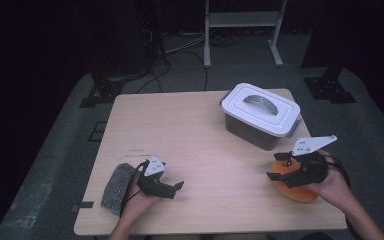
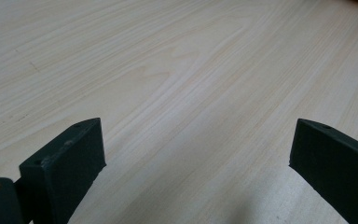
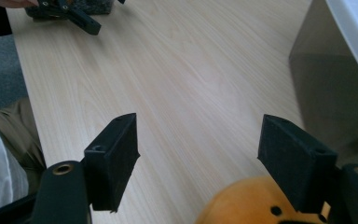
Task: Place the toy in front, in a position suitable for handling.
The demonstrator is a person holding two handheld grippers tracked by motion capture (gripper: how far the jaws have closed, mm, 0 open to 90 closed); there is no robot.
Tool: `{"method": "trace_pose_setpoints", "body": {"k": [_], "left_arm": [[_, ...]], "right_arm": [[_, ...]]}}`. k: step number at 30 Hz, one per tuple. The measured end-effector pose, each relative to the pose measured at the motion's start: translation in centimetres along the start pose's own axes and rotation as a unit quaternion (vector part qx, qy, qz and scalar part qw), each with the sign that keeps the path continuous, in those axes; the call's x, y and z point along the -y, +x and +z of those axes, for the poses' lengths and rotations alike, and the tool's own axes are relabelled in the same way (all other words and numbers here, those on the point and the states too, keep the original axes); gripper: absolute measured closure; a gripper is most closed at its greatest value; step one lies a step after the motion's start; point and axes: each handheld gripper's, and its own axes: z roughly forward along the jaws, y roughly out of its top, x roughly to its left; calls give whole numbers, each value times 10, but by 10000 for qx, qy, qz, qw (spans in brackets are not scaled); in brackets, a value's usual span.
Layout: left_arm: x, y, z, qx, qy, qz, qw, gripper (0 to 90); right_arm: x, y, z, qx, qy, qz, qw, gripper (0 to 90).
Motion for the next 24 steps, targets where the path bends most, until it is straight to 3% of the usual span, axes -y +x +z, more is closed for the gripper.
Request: {"method": "trace_pose_setpoints", "body": {"k": [24], "left_arm": [[0, -1, 1, 2, 52, 24, 10000, 25]], "right_arm": [[35, -22, -21, 260, -20, 391, 9989, 289]]}}
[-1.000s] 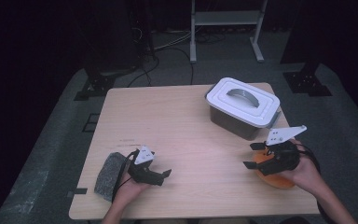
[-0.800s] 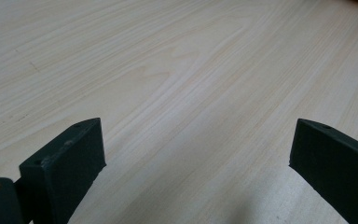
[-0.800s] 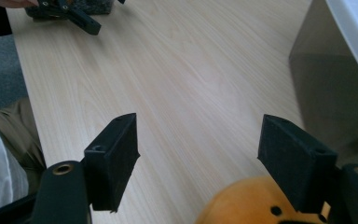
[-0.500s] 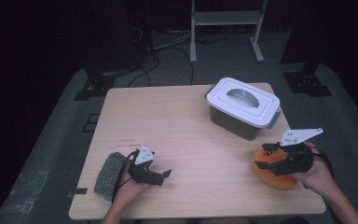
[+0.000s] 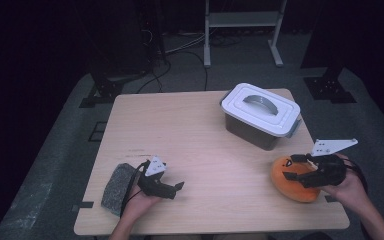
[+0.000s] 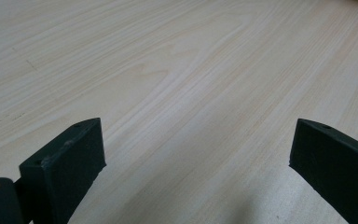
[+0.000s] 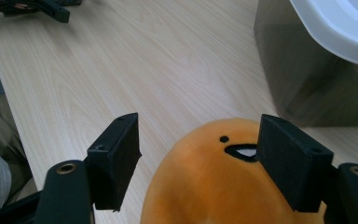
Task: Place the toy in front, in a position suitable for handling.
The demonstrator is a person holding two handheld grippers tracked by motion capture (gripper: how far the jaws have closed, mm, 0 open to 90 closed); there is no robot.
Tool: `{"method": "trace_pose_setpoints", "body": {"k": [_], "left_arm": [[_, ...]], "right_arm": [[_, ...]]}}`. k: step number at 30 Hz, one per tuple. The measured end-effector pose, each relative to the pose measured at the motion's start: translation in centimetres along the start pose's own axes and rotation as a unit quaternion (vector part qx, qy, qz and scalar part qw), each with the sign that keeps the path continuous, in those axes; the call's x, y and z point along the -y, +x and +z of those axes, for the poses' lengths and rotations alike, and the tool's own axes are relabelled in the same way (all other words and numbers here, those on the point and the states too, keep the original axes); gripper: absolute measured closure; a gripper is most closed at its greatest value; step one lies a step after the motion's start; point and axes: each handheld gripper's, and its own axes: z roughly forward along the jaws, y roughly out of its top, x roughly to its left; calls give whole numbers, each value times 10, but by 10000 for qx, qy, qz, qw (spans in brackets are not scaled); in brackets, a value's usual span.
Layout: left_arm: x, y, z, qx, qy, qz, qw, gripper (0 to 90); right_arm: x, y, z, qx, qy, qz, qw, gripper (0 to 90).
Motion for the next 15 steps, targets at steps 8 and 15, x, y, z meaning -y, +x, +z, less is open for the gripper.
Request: {"method": "trace_pose_setpoints", "body": {"k": [8, 15], "left_arm": [[0, 1, -1, -12, -5, -9, 10000, 24], [0, 1, 0, -5, 7, -11, 10000, 24]], "right_arm": [[11, -10, -4, 129, -8, 210, 9997, 298], [26, -19, -2, 229, 4, 371, 9990, 314]]}}
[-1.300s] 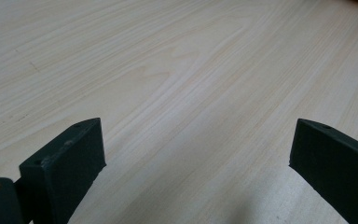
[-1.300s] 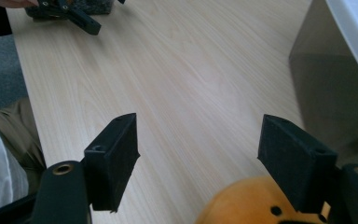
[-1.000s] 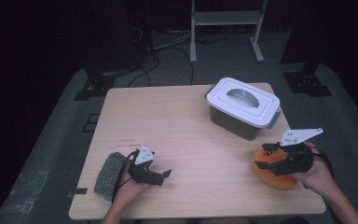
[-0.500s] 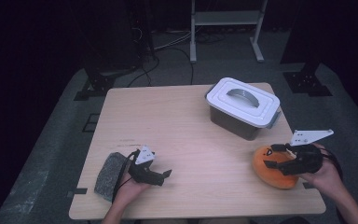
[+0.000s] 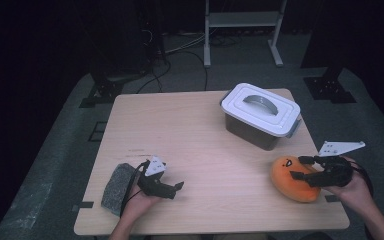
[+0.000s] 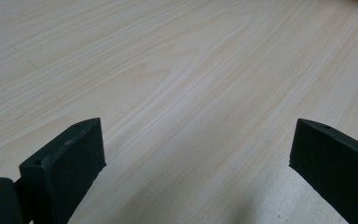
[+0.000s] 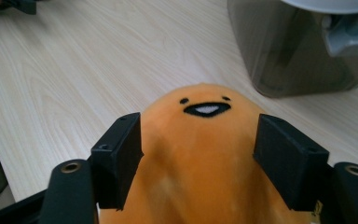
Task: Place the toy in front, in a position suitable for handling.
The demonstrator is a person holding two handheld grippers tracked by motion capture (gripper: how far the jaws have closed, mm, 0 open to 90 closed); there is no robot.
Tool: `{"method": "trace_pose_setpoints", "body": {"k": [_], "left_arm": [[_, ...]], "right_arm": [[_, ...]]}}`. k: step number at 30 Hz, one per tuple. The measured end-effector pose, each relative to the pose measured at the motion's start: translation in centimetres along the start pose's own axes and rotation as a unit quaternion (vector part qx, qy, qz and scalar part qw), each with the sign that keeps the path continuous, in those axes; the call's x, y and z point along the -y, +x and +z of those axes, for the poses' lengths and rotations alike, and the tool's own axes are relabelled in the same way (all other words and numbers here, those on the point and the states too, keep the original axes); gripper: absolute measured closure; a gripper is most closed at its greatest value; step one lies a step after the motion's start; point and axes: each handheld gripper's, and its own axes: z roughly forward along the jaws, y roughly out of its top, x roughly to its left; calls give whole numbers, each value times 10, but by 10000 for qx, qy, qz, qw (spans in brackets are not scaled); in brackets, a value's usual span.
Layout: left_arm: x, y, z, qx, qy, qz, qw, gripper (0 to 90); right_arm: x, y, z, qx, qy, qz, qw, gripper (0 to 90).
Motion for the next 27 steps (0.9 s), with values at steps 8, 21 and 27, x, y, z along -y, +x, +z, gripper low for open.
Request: {"method": "trace_pose_setpoints", "body": {"k": [8, 21, 27], "left_arm": [[0, 0, 0, 2, 18, -4, 10000, 25], [0, -1, 0, -3, -23, 10, 10000, 24], [-1, -1, 0, -8, -21, 6, 10000, 25]], "right_arm": [[13, -2, 6, -131, 27, 174, 9998, 407], [24, 13, 22, -78, 120, 93, 9999, 543], [23, 16, 22, 29, 238, 34, 9997, 650]]}}
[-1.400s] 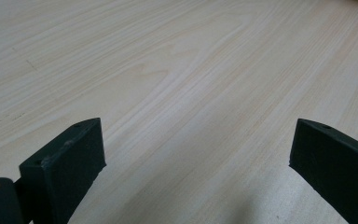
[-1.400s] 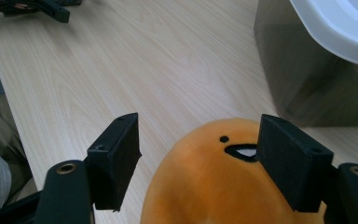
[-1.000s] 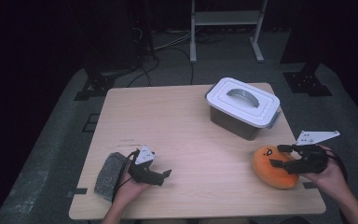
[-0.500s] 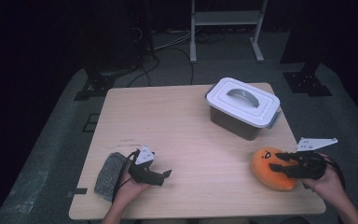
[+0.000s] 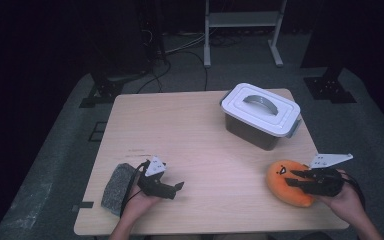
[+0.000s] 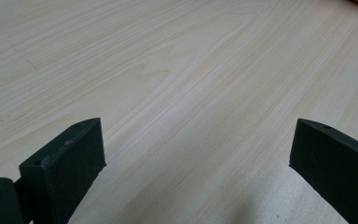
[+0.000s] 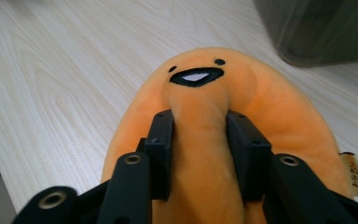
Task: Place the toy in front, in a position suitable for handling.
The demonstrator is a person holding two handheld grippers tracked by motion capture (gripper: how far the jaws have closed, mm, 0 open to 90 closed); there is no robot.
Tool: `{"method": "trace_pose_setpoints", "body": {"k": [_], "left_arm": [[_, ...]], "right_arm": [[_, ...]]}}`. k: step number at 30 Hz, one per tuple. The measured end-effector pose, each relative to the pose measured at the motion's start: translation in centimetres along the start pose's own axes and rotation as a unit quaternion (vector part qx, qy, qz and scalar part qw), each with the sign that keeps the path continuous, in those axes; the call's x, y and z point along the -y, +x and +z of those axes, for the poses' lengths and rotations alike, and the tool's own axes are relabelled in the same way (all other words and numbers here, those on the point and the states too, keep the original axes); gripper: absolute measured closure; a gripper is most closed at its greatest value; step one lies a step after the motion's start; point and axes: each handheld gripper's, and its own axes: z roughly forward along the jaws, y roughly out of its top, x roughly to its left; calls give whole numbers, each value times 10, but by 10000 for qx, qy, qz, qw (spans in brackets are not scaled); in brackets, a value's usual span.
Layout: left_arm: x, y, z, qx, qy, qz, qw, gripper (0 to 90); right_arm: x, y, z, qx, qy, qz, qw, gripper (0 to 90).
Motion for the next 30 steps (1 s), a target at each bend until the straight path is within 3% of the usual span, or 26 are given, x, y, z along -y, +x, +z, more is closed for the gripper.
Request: {"method": "trace_pose_setpoints", "body": {"k": [6, 14, 19, 30], "left_arm": [[0, 1, 0, -2, 4, -5, 10000, 24], [1, 4, -2, -33, -15, -58, 10000, 24], [1, 5, -3, -37, -35, -74, 10000, 24], [1, 6, -4, -37, -67, -100, 9999, 24]], "right_arm": [[-3, 0, -3, -2, -31, 98, 9999, 734], [-14, -9, -14, 2, -46, 252, 9997, 770], [-23, -13, -21, -188, -132, 362, 9991, 778], [-61, 4, -36, -490, -405, -18, 9980, 776]]}}
